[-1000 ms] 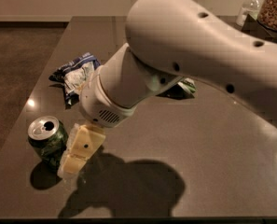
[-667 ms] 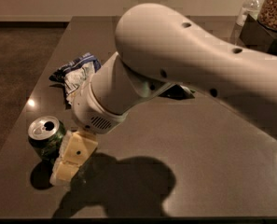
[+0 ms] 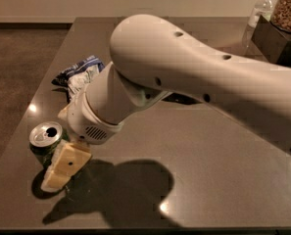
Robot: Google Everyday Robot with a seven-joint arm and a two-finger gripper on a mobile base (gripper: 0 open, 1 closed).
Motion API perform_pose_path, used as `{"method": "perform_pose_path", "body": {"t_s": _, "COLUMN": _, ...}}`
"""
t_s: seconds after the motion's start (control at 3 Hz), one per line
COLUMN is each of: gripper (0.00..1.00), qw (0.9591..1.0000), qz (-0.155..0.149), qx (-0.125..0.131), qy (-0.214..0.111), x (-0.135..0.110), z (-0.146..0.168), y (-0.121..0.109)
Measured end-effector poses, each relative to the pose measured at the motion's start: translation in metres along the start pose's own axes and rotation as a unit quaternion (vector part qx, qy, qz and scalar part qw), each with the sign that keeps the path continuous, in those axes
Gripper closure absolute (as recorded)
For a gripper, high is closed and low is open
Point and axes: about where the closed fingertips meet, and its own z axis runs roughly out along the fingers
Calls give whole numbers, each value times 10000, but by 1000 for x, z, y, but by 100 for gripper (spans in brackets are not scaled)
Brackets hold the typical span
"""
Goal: Knock green can over
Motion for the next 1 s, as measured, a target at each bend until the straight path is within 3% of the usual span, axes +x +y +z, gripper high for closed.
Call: {"method": "perform_pose_path", "body": {"t_s": 1.0, "gripper": 86, "qw": 9995, "qz": 135, "qx": 11, "qy": -269, "x": -9, "z": -23, "y": -7}}
